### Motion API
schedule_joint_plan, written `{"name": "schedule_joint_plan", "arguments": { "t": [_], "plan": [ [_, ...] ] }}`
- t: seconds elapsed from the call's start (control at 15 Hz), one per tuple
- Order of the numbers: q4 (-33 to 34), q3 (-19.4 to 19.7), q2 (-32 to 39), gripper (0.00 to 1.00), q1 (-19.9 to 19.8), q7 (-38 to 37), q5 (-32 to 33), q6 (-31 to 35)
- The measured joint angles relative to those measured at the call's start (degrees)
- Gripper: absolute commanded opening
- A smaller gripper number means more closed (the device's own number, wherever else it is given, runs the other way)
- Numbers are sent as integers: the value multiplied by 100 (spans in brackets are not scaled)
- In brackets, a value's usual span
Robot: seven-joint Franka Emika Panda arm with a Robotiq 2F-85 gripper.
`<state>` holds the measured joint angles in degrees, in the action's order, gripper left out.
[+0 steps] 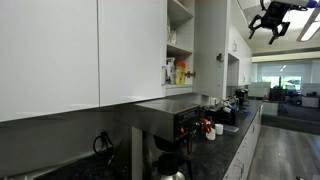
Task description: Close the top right cabinet door
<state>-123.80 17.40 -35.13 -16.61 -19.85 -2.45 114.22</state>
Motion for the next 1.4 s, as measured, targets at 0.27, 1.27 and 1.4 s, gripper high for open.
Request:
{"name": "schedule_joint_plan", "arguments": {
  "t": [0.27, 1.27, 1.4],
  "plan": [
    [76, 142, 375, 100, -162, -563, -622, 169],
    [79, 526, 1115, 100, -82, -323, -3141, 1214],
    [84, 645, 1181, 100, -23, -7, -3504, 1189]
  ]
}}
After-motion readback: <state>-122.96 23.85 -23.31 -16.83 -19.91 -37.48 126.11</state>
